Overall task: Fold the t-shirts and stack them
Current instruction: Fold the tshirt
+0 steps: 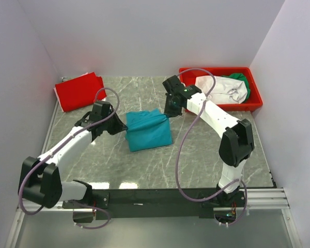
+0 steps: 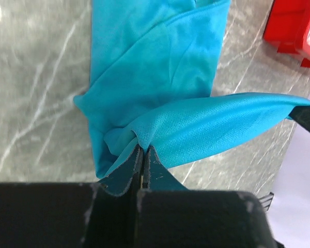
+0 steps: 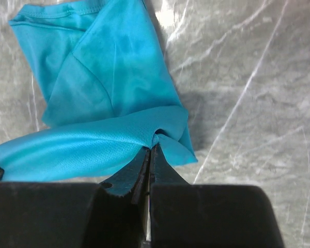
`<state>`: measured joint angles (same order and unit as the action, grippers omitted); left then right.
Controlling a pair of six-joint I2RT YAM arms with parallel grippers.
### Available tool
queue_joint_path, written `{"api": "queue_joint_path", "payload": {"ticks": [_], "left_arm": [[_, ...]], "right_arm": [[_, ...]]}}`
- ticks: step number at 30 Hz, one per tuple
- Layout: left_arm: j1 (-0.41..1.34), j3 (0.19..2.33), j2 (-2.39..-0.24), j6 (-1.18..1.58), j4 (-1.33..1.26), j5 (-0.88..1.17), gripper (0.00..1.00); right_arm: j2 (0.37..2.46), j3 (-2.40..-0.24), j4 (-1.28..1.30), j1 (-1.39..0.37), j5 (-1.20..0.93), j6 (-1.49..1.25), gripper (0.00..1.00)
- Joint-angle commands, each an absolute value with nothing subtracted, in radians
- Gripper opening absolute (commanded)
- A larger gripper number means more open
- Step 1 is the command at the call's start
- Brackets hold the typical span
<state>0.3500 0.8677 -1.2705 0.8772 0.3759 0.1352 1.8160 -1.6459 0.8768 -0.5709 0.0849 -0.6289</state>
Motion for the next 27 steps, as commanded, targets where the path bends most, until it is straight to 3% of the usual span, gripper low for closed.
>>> {"api": "queue_joint_path", "payload": {"ticks": [1, 27], "left_arm": [[0.304, 0.933, -1.316, 0.810, 0.342, 0.158, 0.00], [0.141, 1.281, -1.789, 0.703, 0.290, 0.293, 0.00]], "right_arm": [[1.851, -1.721, 0.868, -0.538, 0.117, -0.595, 0.00], [2.184, -2.051, 0.859, -0.439, 0.049, -0.609, 0.00]]}}
